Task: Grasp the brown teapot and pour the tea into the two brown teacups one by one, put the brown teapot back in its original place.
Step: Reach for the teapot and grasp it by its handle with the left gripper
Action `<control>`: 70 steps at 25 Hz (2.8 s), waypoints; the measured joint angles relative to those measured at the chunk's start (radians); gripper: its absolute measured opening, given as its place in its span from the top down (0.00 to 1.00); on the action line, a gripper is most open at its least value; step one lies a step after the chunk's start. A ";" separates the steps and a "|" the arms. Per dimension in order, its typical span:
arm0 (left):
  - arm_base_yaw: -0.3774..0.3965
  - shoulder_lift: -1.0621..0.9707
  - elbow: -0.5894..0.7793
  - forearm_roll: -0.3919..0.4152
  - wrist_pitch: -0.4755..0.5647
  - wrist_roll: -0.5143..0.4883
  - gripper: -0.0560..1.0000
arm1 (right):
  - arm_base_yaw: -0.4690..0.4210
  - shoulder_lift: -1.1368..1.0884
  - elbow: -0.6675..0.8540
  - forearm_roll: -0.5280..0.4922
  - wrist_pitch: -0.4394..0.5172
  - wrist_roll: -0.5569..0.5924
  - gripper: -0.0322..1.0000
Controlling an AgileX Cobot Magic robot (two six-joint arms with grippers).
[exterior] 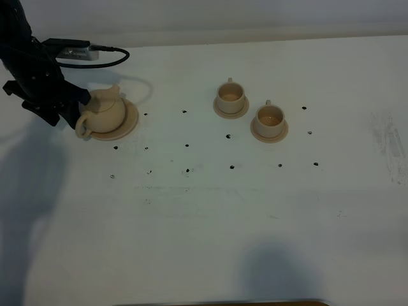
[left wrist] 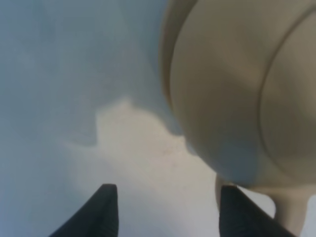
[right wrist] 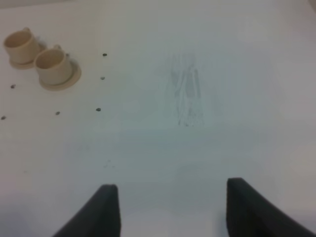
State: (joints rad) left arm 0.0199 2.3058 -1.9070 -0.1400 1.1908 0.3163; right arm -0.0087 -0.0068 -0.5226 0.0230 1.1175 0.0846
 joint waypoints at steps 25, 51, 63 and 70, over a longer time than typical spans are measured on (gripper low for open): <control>-0.120 -0.180 0.090 0.025 0.000 0.040 0.53 | 0.000 0.000 0.000 0.000 0.000 0.000 0.50; -0.089 -0.312 0.459 0.061 -0.318 0.001 0.53 | 0.000 0.000 0.000 0.000 0.000 0.000 0.50; -0.099 -0.306 0.459 0.115 -0.339 0.048 0.53 | 0.000 0.000 0.000 0.000 0.000 0.000 0.50; -0.099 -0.306 0.459 0.140 -0.324 0.037 0.53 | 0.000 0.000 0.000 0.000 0.000 0.000 0.50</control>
State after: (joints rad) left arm -0.0792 1.9994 -1.4484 0.0000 0.8664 0.3529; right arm -0.0087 -0.0068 -0.5226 0.0230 1.1175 0.0846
